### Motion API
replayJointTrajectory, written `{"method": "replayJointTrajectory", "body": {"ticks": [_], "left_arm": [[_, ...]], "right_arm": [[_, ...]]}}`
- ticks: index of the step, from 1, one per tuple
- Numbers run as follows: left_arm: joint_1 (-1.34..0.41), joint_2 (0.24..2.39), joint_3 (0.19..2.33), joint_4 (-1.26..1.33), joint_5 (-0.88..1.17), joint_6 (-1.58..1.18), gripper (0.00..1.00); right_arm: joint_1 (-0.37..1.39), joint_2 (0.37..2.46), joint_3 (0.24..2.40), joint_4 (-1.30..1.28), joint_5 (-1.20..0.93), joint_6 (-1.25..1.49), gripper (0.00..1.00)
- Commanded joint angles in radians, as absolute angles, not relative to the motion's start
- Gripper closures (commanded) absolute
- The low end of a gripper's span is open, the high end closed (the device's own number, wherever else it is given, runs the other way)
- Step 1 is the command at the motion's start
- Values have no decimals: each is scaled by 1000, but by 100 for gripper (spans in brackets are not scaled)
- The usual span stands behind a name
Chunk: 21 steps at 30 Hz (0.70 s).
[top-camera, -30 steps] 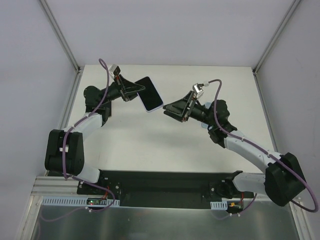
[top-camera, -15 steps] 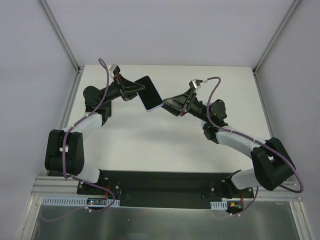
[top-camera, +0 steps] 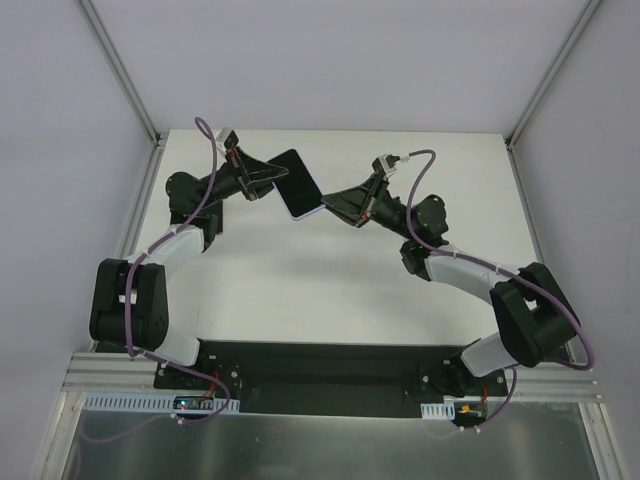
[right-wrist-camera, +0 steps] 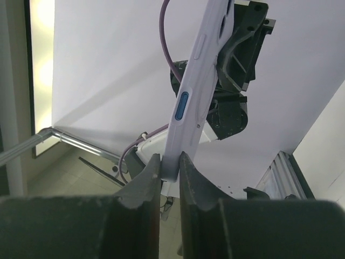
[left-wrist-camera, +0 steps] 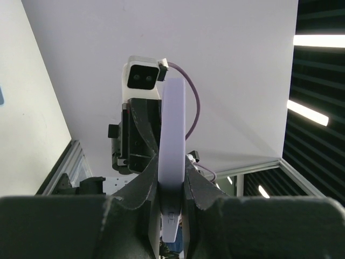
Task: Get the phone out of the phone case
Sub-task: Remove the phone case from the phone.
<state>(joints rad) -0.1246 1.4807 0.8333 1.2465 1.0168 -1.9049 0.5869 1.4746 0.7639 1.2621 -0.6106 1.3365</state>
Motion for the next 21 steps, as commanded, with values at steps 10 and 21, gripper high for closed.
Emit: {"method": "replayJointTrajectory", "body": {"ticks": [10, 21], "left_arm": [[-141, 1497, 825, 1683, 801, -2100, 100], [-160, 1417, 864, 1683, 617, -2112, 100]], "right_arm": [[630, 1552, 859, 1534, -586, 1384, 99], [675, 1623, 989, 1534, -566, 1388, 99]]}}
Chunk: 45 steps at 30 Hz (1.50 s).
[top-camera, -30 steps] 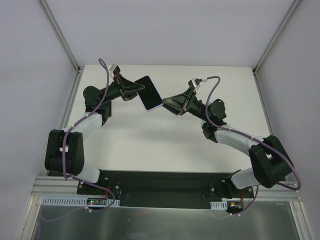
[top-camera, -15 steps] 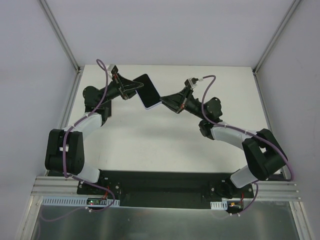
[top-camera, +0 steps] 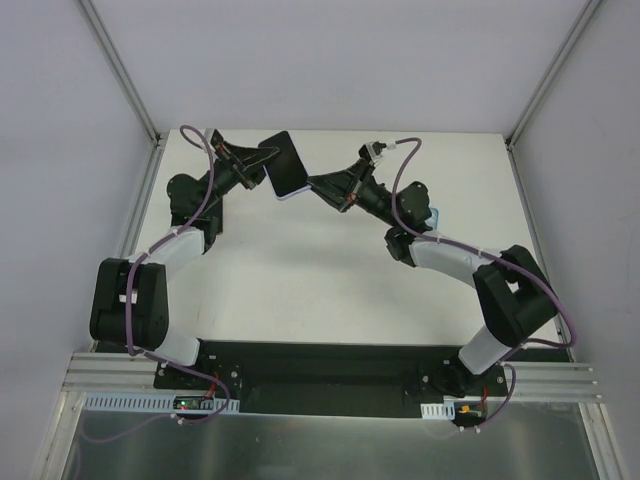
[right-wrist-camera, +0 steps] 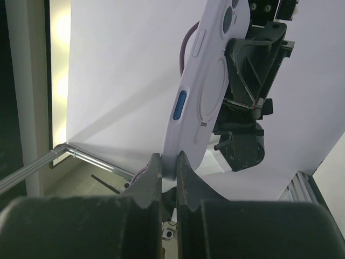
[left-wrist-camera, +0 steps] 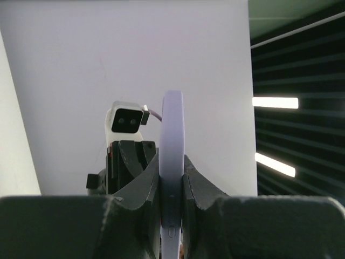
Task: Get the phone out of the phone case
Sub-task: Remove the phone case from the phone.
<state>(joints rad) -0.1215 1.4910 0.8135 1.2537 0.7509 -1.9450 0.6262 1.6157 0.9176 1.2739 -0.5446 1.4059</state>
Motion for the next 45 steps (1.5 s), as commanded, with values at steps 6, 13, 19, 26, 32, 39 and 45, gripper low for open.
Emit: {"method": "replayJointTrajectory", "body": {"ticks": [6, 13, 19, 26, 32, 39, 45], "left_arm": [[-166, 1397, 873, 1683, 536, -2151, 100], [-169, 1394, 821, 1680, 512, -2209, 100], [-169, 1384, 793, 1648, 526, -2217, 100], [-167, 1361, 785, 1620, 526, -2218, 100], [-169, 1304, 759, 1557, 538, -2206, 100], [-169, 1278, 742, 1542, 538, -2195, 100], [-169, 1276, 732, 1562, 528, -2201, 100]], "right_arm": [[673, 1646, 1080, 1534, -639, 1324, 99], [672, 1781, 1303, 1534, -947, 1299, 99], [669, 1822, 1388, 1532, -1077, 1330, 99], [629, 1830, 1344, 1523, -1065, 1339, 99], [611, 1744, 1263, 1124, -1059, 963, 99], [611, 1583, 1289, 316, -781, 537, 99], [652, 1557, 1327, 39, -540, 465, 99]]}}
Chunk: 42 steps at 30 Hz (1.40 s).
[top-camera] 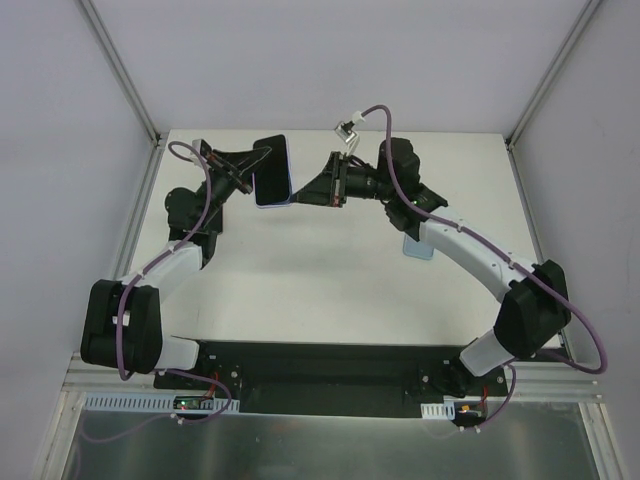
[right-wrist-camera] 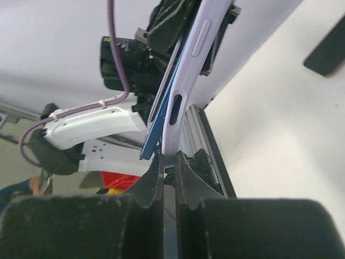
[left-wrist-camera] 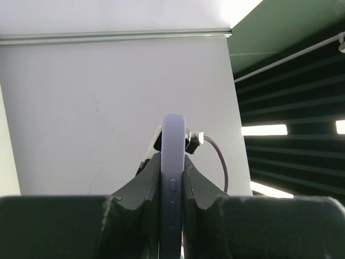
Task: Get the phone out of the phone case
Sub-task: Remove the phone case from the phone.
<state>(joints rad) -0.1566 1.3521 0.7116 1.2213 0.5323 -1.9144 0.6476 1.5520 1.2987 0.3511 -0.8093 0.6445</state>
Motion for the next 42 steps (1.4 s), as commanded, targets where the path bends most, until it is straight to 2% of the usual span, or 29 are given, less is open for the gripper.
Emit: {"method": "replayJointTrajectory", "body": {"ticks": [1, 8, 12, 18, 32, 36, 38, 40, 42], "left_arm": [[-169, 1278, 736, 1563, 526, -2203, 100], [-170, 1270, 739, 1566, 535, -2195, 100], [-184, 1266, 700, 1563, 546, -2165, 100], [-196, 1272, 655, 1585, 546, -2145, 100], [-253, 1272, 604, 1562, 600, -2022, 100], [-262, 1267, 551, 1548, 607, -1987, 100], [-264, 1255, 537, 1531, 609, -1956, 100], [-264, 1229, 529, 1485, 618, -1930, 100], [-264, 1207, 534, 1448, 629, -1895, 100]], "right_arm": [[655, 1560, 1328, 22, -520, 468, 99], [670, 1580, 1356, -35, -434, 520, 99], [676, 1615, 1373, 110, -468, 616, 99], [692, 1678, 1393, 305, -535, 761, 80], [750, 1808, 1540, 341, -554, 825, 72], [746, 1819, 1555, 333, -548, 833, 74], [741, 1815, 1552, 319, -535, 839, 80], [732, 1801, 1530, 311, -525, 841, 99], [726, 1784, 1502, 298, -505, 841, 99]]}}
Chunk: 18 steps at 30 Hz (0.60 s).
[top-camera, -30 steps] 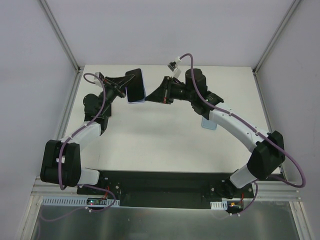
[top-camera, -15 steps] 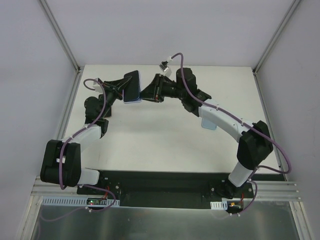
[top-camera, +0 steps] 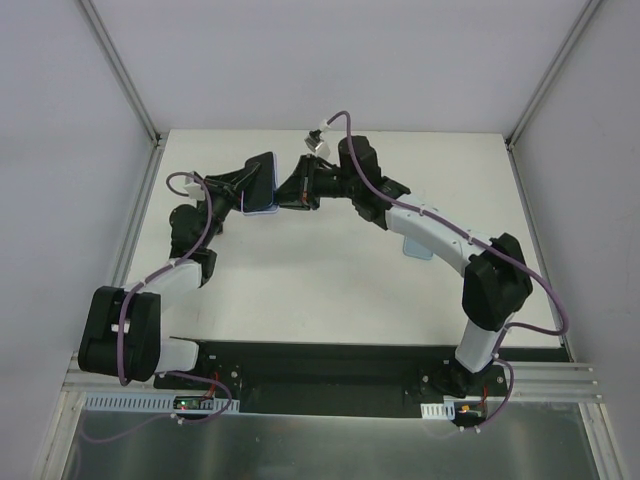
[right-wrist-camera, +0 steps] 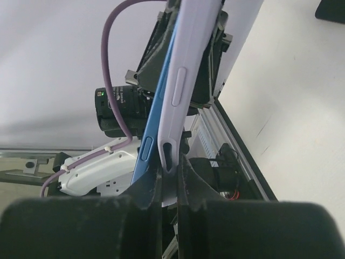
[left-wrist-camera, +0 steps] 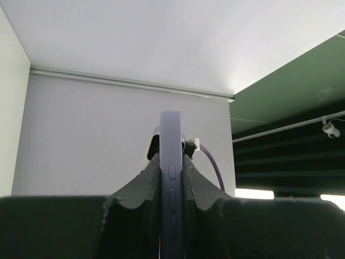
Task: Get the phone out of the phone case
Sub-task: Remove the phone case from the phone.
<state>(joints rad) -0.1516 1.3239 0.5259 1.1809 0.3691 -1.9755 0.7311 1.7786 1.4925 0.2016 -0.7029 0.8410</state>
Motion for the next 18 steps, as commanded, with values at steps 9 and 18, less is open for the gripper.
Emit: {"method": "replayJointTrajectory", "body": {"ticks": [9, 18], "left_arm": [[-261, 1201, 558, 1335, 706, -1767, 38], [-242, 1206, 598, 1143, 827, -1620, 1]], "right_arm": [[672, 1634, 1364, 92, -414, 747, 99], [617, 1453, 1215, -99, -321, 614, 98]]}}
